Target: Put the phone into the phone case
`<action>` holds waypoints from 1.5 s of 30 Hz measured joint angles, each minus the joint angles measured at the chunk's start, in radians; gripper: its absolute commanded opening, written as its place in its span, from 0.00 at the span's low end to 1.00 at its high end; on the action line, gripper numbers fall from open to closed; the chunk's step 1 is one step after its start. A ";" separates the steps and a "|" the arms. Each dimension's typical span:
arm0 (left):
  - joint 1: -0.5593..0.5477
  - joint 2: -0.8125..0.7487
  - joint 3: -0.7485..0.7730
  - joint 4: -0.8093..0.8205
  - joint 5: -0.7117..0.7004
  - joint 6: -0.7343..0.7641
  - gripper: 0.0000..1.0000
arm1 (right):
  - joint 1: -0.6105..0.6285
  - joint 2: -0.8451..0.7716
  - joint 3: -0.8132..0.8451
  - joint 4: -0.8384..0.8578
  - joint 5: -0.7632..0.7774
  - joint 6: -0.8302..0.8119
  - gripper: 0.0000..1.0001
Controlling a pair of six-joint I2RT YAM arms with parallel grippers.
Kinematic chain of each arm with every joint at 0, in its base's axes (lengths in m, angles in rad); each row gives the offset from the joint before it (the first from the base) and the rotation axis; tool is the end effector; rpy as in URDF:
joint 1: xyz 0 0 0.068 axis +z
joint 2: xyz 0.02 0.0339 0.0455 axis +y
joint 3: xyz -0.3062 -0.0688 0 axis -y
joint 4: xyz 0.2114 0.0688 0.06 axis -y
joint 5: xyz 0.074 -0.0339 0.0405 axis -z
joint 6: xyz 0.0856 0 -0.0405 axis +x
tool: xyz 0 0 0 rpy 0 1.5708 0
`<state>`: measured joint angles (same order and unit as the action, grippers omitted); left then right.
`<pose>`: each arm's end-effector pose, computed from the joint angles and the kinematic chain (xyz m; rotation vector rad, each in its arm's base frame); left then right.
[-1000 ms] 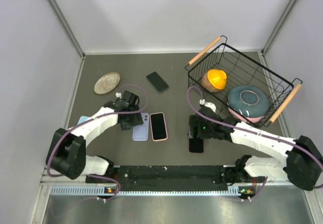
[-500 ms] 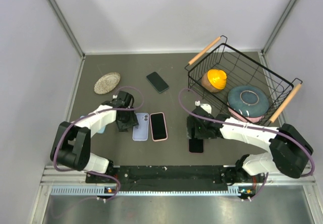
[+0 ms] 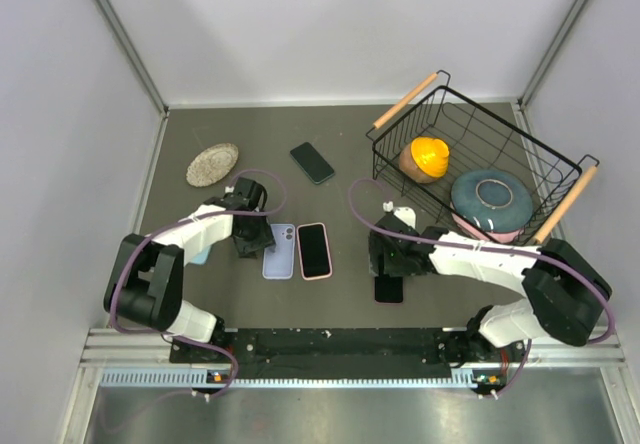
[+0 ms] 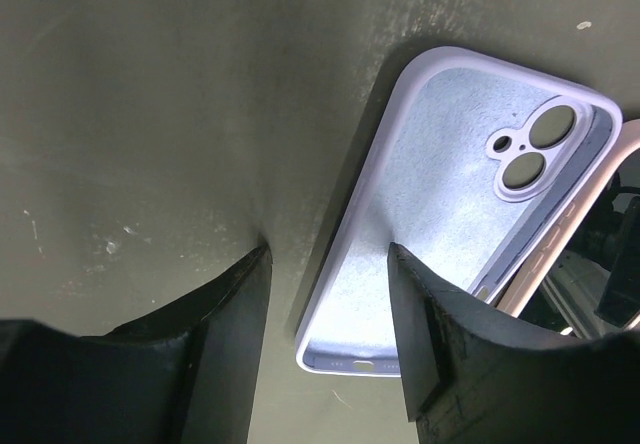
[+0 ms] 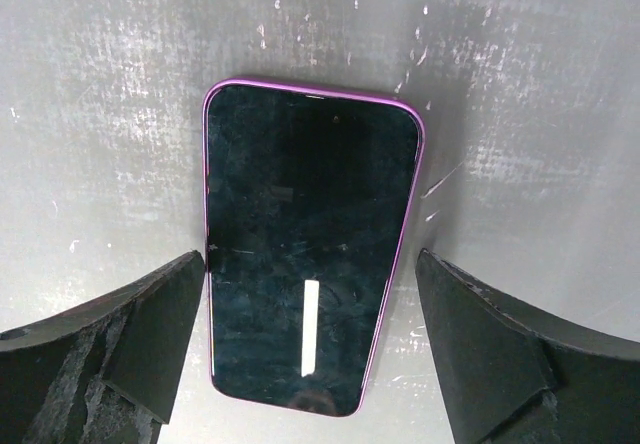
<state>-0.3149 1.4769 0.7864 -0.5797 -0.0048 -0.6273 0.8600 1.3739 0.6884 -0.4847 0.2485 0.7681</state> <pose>0.2281 -0.0739 0.1775 -0.4468 2.8304 -0.1908 0.1614 0.1552 0.1819 -0.0553 2.6844 0.1660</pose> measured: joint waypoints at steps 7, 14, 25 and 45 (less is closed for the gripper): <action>0.000 0.005 0.001 0.021 0.010 -0.002 0.54 | 0.008 0.012 0.004 0.000 0.023 0.000 0.82; 0.000 0.005 -0.002 0.041 0.016 -0.002 0.55 | 0.009 0.026 0.013 -0.001 0.028 0.000 0.88; 0.000 0.005 -0.003 0.045 0.024 -0.002 0.52 | 0.033 0.034 0.016 0.002 0.053 0.011 0.86; -0.001 0.000 -0.026 0.109 0.050 0.013 0.00 | 0.040 0.042 0.026 -0.024 0.080 0.021 0.37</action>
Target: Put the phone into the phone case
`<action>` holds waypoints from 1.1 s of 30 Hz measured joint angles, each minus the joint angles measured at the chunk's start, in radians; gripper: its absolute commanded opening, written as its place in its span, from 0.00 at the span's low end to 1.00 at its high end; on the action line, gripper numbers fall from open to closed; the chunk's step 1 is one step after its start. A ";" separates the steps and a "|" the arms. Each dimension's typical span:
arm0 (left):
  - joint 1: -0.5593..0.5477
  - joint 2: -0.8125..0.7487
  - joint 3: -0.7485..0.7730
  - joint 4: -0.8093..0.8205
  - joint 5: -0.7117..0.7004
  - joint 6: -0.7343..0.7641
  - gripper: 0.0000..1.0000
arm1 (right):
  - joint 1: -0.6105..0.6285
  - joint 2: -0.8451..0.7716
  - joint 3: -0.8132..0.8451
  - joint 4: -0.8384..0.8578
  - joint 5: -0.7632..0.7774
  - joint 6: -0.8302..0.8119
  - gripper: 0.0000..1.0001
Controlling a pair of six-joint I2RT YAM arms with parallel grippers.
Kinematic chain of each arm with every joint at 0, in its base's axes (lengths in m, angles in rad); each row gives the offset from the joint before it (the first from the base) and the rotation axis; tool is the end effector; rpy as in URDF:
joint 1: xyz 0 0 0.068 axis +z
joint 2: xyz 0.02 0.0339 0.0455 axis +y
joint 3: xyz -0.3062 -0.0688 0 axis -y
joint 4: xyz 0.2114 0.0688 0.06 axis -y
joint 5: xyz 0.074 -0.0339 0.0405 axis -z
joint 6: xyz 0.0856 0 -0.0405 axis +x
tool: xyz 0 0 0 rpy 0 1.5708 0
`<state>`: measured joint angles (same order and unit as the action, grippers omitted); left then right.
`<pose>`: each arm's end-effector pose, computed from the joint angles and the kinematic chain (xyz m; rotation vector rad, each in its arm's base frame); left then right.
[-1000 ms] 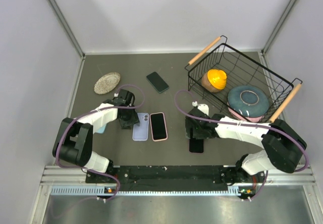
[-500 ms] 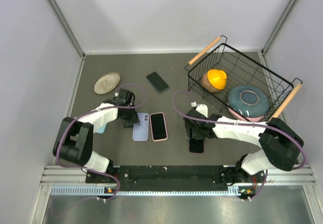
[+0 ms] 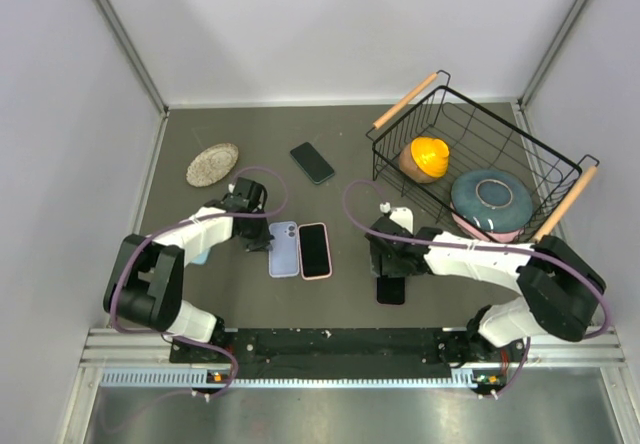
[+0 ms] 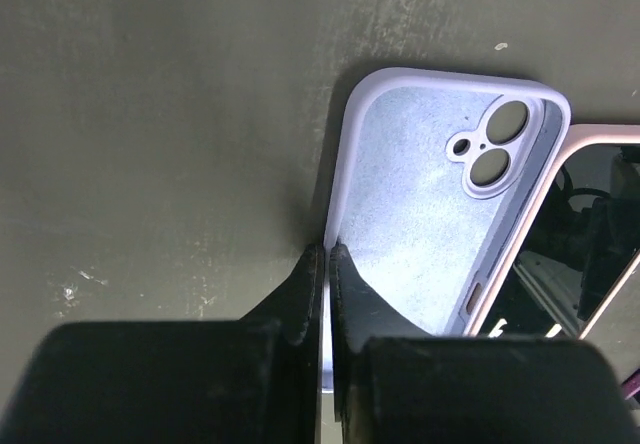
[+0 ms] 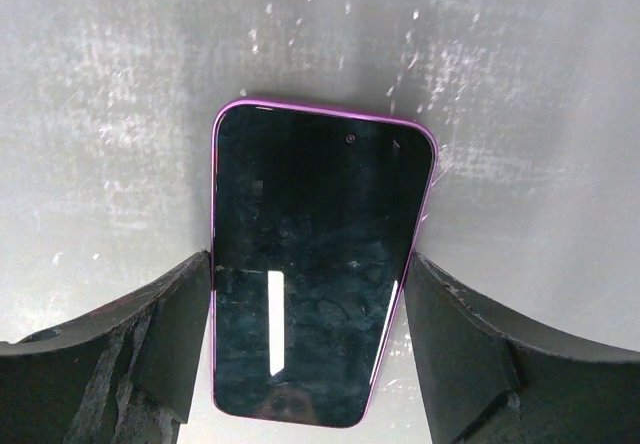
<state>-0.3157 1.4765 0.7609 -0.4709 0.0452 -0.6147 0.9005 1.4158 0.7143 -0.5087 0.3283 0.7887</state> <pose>0.2363 -0.0813 0.1771 -0.4053 2.7732 -0.3012 0.1630 0.1612 0.1804 -0.0684 2.6598 0.0699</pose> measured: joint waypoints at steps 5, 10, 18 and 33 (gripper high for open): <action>-0.002 -0.008 -0.002 0.000 0.003 0.008 0.00 | 0.001 -0.058 -0.021 0.001 -0.050 -0.007 0.31; -0.015 -0.068 -0.030 -0.051 -0.011 0.004 0.00 | 0.001 -0.100 -0.024 0.006 -0.076 -0.007 0.28; -0.069 -0.200 0.018 -0.193 -0.043 -0.002 0.00 | 0.001 -0.165 -0.047 0.000 -0.100 -0.022 0.25; -0.352 -0.114 0.173 -0.204 -0.060 -0.103 0.00 | 0.001 -0.357 -0.047 -0.090 -0.130 -0.068 0.23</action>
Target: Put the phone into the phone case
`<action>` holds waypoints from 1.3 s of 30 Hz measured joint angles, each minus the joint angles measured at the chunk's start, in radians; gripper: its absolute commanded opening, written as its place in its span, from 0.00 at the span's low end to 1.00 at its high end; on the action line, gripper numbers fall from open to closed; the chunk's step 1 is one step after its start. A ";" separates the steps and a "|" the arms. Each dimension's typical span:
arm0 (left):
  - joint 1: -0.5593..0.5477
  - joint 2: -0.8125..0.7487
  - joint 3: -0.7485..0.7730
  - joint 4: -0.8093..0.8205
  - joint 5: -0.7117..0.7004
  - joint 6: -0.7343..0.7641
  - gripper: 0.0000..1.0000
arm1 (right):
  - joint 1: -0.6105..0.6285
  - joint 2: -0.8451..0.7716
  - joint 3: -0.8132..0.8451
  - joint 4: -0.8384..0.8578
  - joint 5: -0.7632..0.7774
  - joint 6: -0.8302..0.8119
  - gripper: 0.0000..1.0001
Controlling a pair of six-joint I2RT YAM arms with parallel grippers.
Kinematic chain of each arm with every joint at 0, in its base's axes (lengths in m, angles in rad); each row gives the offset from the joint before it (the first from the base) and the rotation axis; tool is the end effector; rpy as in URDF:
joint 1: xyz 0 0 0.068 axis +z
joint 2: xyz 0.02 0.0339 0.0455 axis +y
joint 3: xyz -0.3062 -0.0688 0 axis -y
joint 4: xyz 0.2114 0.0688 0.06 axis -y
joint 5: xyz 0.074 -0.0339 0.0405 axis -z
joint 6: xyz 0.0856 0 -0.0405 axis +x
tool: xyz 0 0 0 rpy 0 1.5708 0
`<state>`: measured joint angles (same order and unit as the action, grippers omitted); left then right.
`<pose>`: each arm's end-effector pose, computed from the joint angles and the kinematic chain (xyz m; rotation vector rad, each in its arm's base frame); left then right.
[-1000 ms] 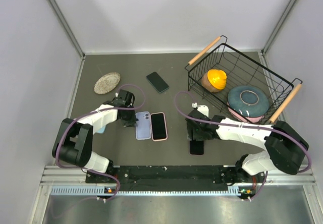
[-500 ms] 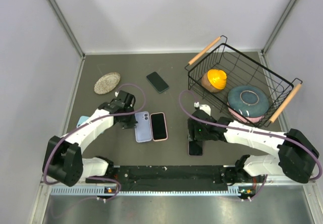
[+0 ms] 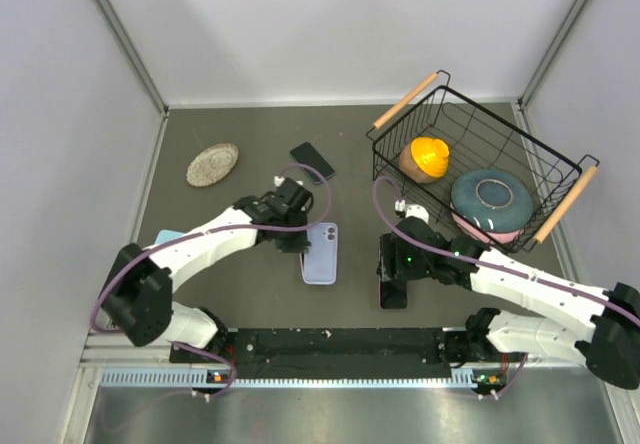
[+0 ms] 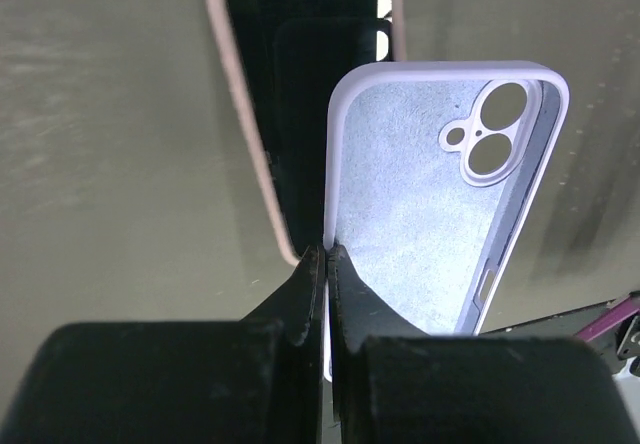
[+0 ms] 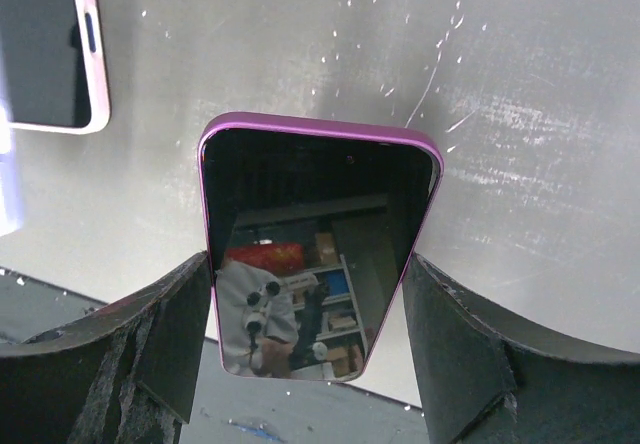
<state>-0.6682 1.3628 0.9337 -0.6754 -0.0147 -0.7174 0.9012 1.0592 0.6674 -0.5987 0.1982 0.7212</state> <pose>0.1937 -0.1513 0.2372 -0.0723 2.7448 -0.4009 0.1218 0.1267 0.2232 -0.1554 2.5729 0.3814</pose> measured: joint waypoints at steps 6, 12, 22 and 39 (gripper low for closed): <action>-0.113 0.174 0.080 0.087 0.021 -0.048 0.00 | 0.000 -0.074 0.006 -0.066 -0.034 -0.006 0.23; -0.190 0.310 0.141 0.132 0.044 -0.106 0.00 | 0.000 -0.125 0.022 -0.114 -0.050 -0.005 0.22; -0.251 0.381 0.171 0.205 0.047 -0.215 0.42 | 0.000 -0.133 0.022 -0.129 -0.045 0.033 0.22; -0.029 -0.060 -0.008 0.184 -0.050 -0.168 0.86 | 0.000 0.057 0.087 -0.070 -0.035 0.095 0.21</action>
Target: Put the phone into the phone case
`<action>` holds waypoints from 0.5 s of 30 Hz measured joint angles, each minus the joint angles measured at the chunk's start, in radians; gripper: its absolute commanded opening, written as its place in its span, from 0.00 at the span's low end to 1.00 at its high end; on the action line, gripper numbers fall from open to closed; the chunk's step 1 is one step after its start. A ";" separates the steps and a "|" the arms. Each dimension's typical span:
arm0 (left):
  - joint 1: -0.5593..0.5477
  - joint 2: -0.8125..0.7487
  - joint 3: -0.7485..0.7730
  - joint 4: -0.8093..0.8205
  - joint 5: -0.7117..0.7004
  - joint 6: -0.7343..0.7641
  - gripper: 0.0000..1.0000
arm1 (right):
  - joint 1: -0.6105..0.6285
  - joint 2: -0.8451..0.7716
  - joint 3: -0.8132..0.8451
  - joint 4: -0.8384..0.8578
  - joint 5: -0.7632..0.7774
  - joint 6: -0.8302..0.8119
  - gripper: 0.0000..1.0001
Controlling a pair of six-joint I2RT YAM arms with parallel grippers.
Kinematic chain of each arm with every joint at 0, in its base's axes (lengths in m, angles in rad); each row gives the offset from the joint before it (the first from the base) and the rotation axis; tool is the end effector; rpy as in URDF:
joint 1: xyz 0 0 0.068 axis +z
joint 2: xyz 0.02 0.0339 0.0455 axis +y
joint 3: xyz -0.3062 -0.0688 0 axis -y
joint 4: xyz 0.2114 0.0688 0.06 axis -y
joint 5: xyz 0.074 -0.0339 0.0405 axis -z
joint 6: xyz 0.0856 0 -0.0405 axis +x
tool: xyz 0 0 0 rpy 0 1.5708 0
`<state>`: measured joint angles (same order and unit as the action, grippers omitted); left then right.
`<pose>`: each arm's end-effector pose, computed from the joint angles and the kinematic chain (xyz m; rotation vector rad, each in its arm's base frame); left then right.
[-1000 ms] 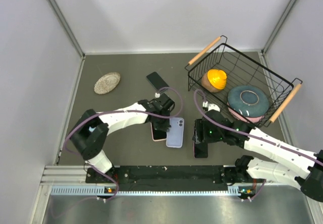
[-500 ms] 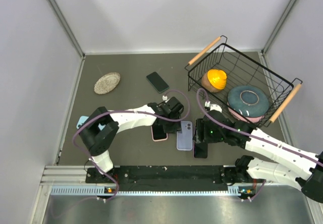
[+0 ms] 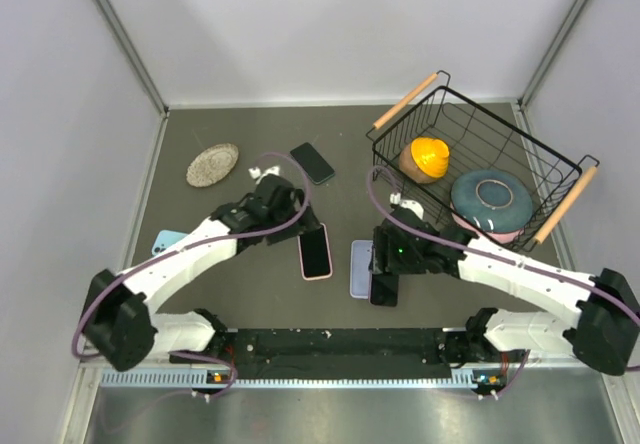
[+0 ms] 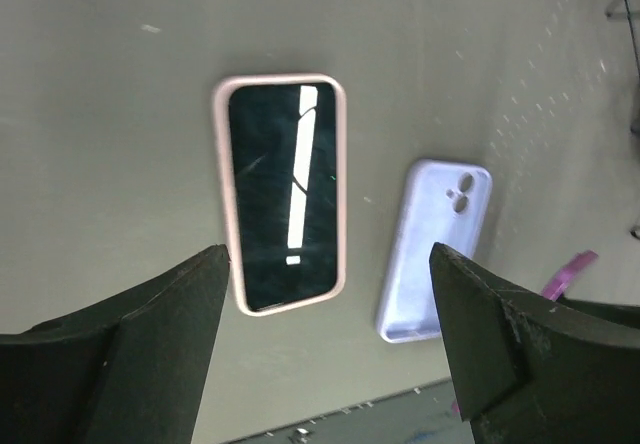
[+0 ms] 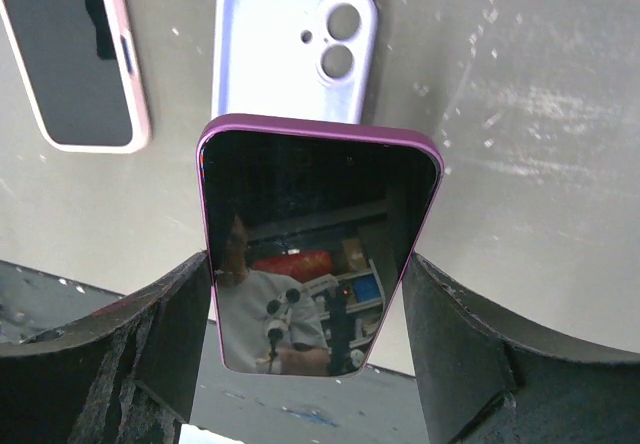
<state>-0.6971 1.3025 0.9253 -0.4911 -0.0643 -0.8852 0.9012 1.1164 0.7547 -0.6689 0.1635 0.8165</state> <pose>0.2032 -0.1630 0.2650 -0.2681 2.5238 -0.6040 0.1264 0.1372 0.2340 -0.0519 2.6382 0.4118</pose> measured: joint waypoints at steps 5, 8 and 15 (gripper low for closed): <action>0.100 -0.146 -0.092 -0.033 -0.045 0.041 0.86 | 0.000 0.114 0.100 0.040 0.018 0.016 0.21; 0.111 -0.198 -0.120 -0.053 -0.060 0.058 0.86 | 0.000 0.184 0.148 0.076 0.035 0.023 0.21; 0.114 -0.231 -0.146 -0.059 -0.063 0.095 0.86 | 0.000 0.306 0.171 0.108 0.070 0.024 0.22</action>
<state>-0.5827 1.0714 0.7792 -0.5499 -0.1276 -0.7898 0.9012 1.4227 0.9257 -0.5613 0.2333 0.8410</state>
